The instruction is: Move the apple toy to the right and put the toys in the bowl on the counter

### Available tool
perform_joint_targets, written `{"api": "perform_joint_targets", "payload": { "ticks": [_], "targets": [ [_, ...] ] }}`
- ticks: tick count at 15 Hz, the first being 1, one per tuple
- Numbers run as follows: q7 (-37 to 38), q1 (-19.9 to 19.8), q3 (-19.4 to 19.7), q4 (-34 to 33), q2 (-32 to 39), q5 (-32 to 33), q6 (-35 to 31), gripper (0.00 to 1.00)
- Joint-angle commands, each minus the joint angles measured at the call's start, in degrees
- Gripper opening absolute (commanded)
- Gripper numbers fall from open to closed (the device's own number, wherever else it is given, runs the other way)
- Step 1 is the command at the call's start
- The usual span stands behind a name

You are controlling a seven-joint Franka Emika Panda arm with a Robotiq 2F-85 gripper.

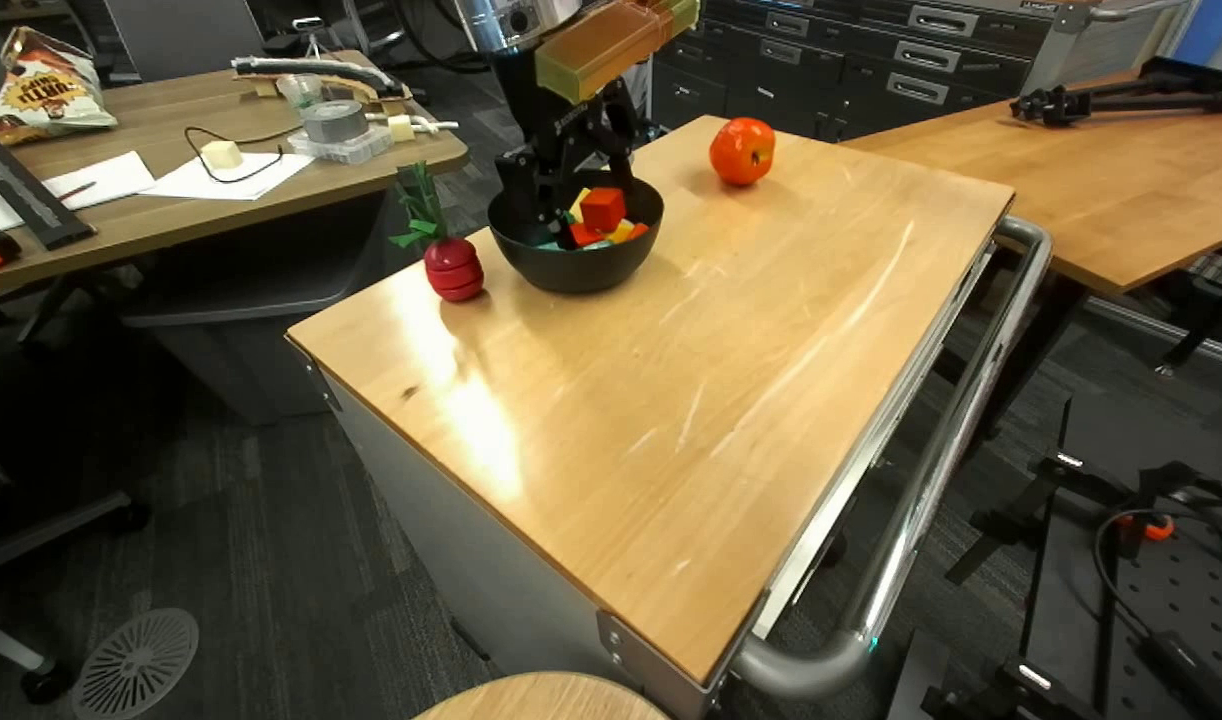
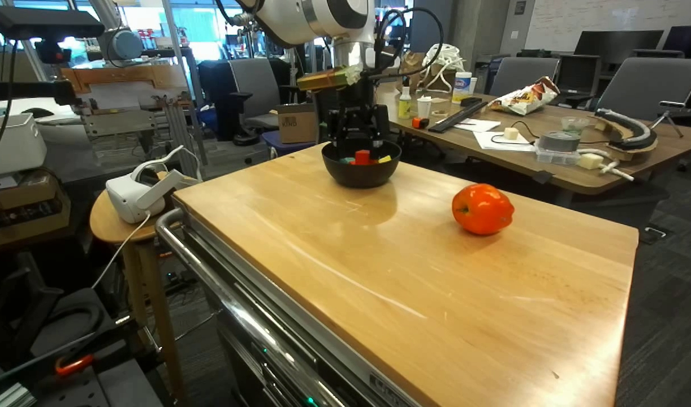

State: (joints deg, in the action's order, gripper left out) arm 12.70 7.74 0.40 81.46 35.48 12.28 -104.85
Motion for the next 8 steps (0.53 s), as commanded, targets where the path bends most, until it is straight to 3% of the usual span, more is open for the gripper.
{"api": "perform_joint_targets", "payload": {
  "ticks": [1, 2, 3, 5, 8],
  "targets": [
    [1.0, 1.1, 0.8, -0.7, 0.3, 1.1, 0.3, 1.0],
    [1.0, 1.2, 0.8, -0.8, 0.5, 1.1, 0.5, 0.94],
    [1.0, 1.2, 0.8, -0.9, 0.7, 1.1, 0.5, 0.73],
    [0.7, 1.1, 0.7, -0.8, 0.7, 1.0, 0.5, 0.68],
    [0.4, 0.9, 0.5, -0.1, 0.0, 0.7, -0.2, 0.45]
  ]
}}
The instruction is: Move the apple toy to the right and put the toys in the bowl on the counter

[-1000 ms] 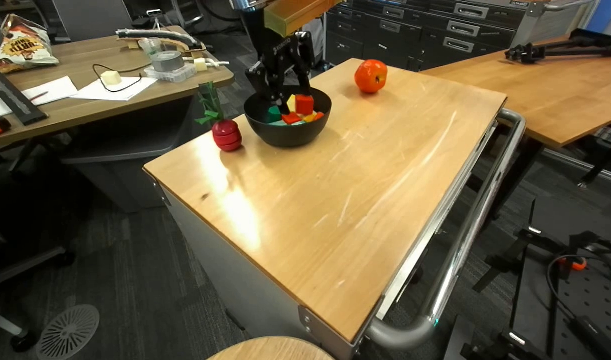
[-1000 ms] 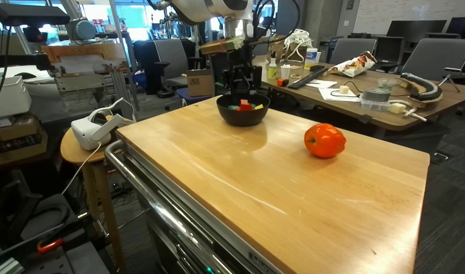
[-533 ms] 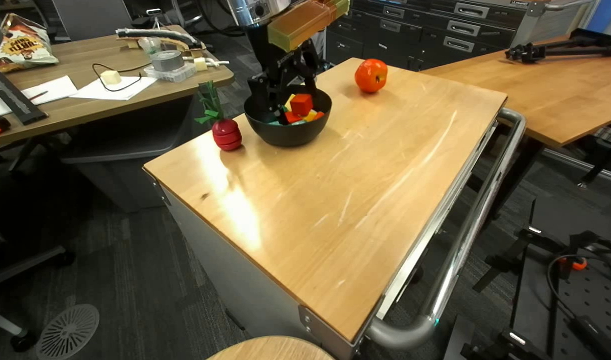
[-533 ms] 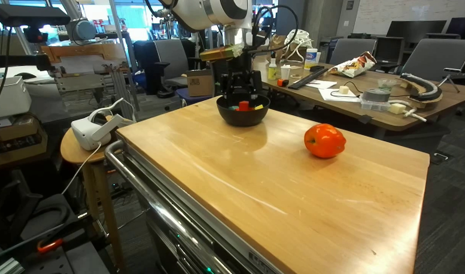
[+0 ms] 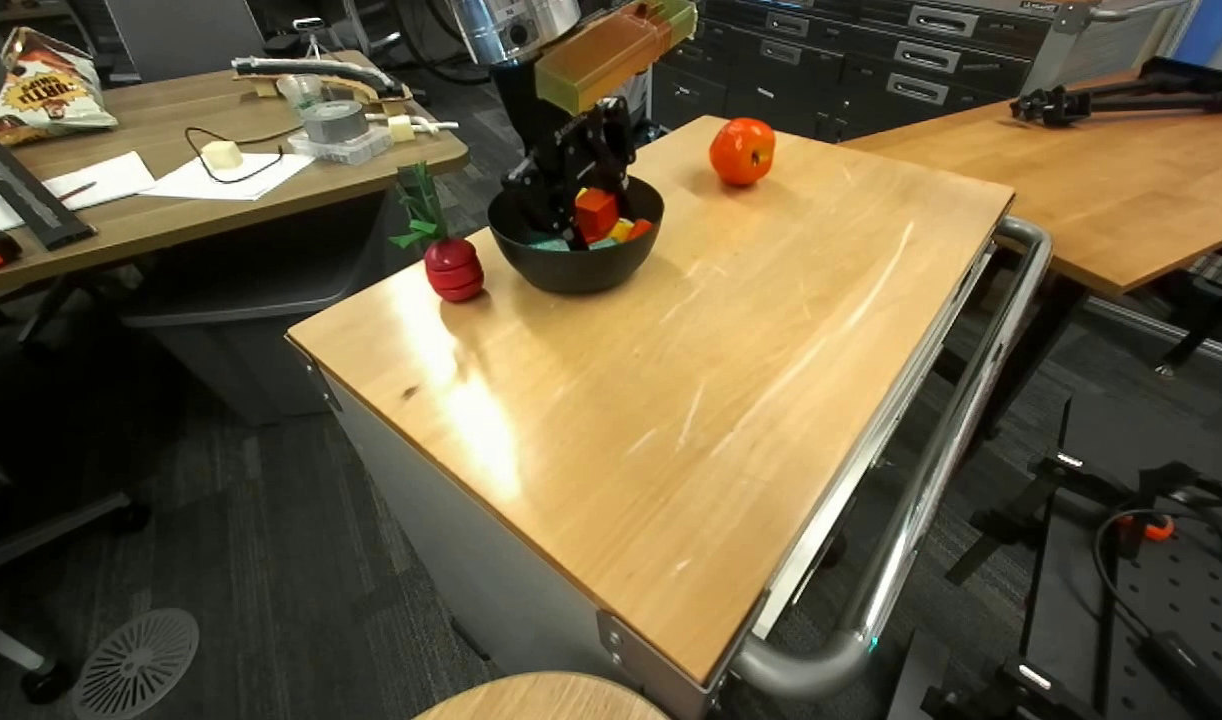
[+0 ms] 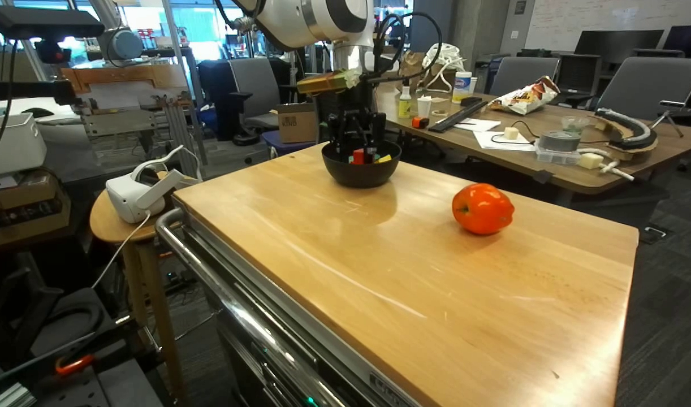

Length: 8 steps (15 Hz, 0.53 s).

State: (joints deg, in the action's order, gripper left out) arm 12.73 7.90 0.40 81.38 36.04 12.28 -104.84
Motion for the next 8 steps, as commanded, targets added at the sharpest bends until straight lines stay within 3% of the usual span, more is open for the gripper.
{"api": "perform_joint_targets", "payload": {
  "ticks": [1, 4, 8],
  "targets": [
    [0.5, 0.6, 0.6, 0.5, -1.0, 0.6, -0.7, 0.38],
    [0.8, 0.4, 0.5, 2.8, -3.1, 0.4, -2.8, 0.15],
    [-2.8, 1.4, -0.4, 9.2, -8.4, 2.9, -10.3, 0.12]
  ]
}}
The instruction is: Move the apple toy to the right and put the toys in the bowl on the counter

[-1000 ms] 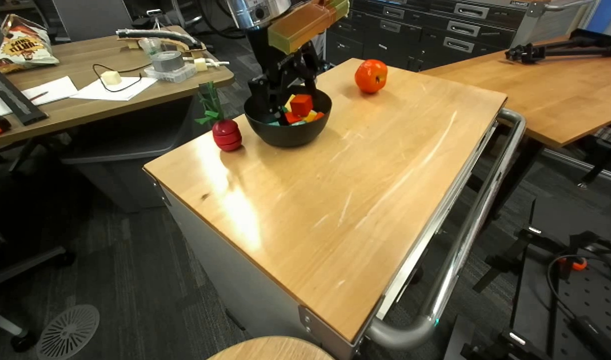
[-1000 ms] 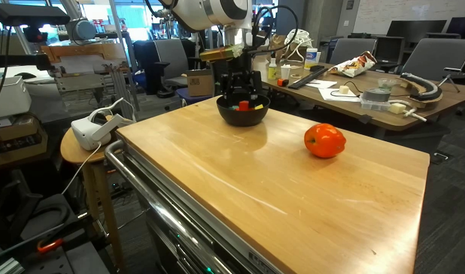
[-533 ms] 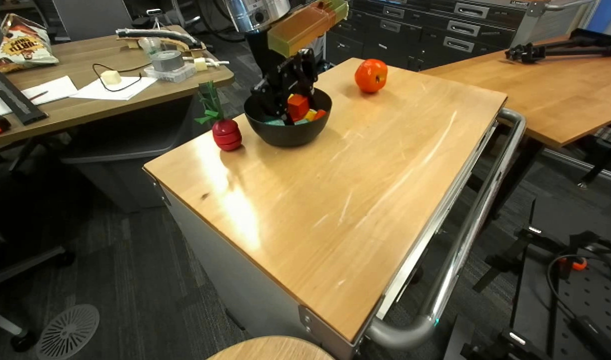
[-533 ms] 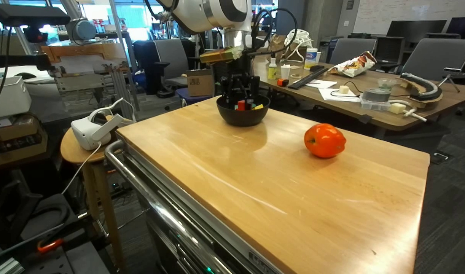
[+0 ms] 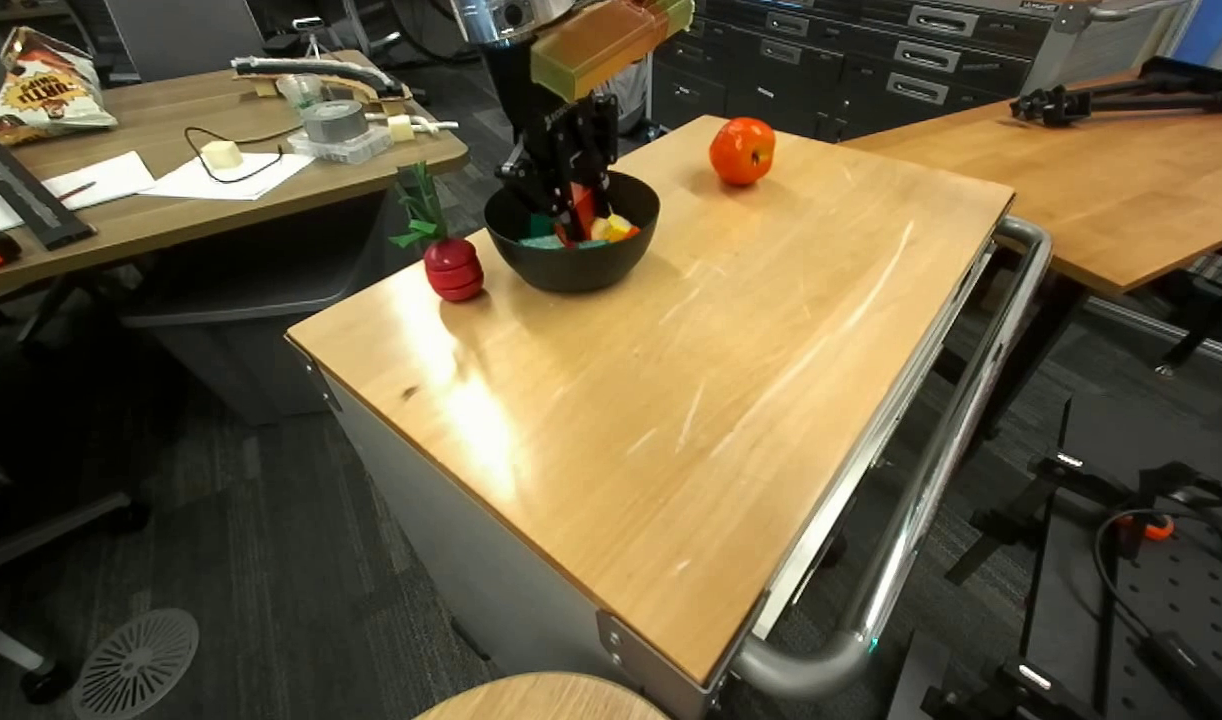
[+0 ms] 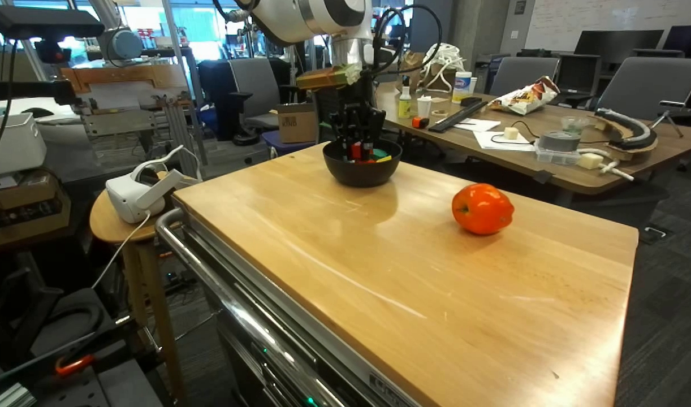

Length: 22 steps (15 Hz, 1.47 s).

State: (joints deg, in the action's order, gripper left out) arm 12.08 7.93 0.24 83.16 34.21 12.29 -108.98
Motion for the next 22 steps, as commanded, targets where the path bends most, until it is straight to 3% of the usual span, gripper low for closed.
{"api": "perform_joint_targets", "payload": {
  "ticks": [1, 6, 13, 17, 22],
  "targets": [
    [-3.0, 2.0, -0.4, 9.3, -8.3, 4.3, -7.4, 0.12],
    [-8.0, 4.7, -3.4, 17.3, -16.3, 10.6, -9.3, 0.12],
    [-26.3, 3.1, -8.0, 19.2, -13.4, 9.1, -13.7, 0.12],
    [-39.9, 0.4, -9.4, 18.8, -10.0, 6.1, -17.1, 0.12],
    [-56.8, -4.7, -13.7, 18.8, -6.9, -3.6, -20.3, 0.12]
  ]
}}
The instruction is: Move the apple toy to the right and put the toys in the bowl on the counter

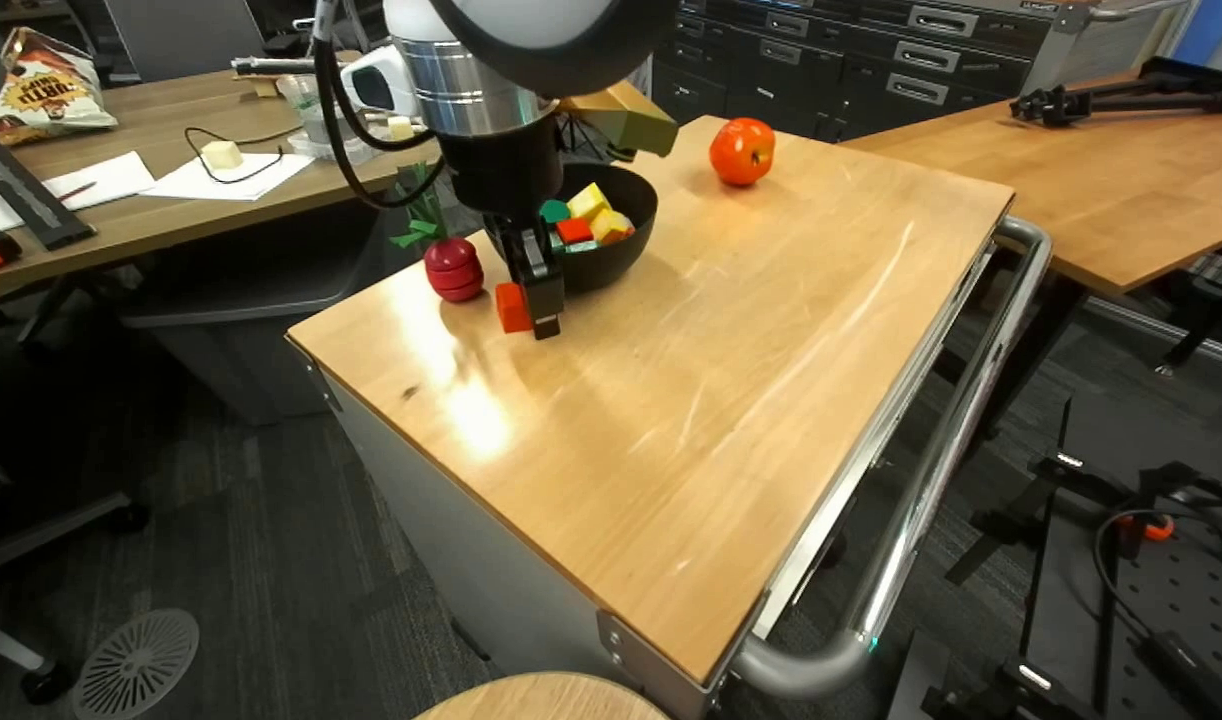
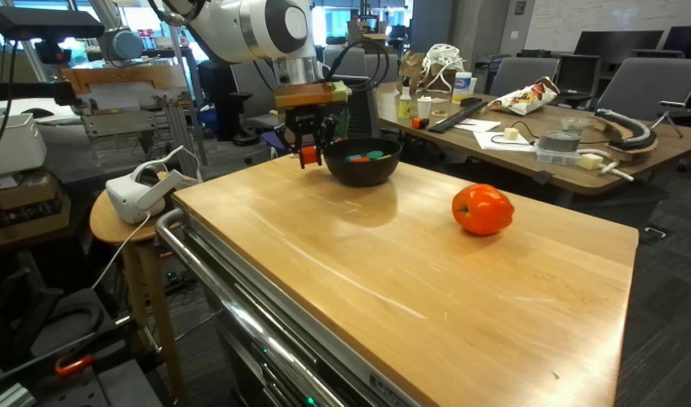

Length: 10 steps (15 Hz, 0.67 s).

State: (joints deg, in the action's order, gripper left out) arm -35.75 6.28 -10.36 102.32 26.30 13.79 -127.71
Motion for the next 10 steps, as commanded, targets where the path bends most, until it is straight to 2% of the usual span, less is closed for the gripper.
{"api": "perform_joint_targets", "payload": {
  "ticks": [1, 5, 10],
  "targets": [
    [-11.6, -3.5, -3.7, -0.5, 1.3, -6.8, -0.9, 0.12],
    [-19.4, -3.8, -4.9, 0.4, 0.8, -10.8, 1.3, 0.12],
    [-20.5, -2.0, -4.0, 2.2, -1.2, -8.8, 1.5, 0.12]
  ]
}}
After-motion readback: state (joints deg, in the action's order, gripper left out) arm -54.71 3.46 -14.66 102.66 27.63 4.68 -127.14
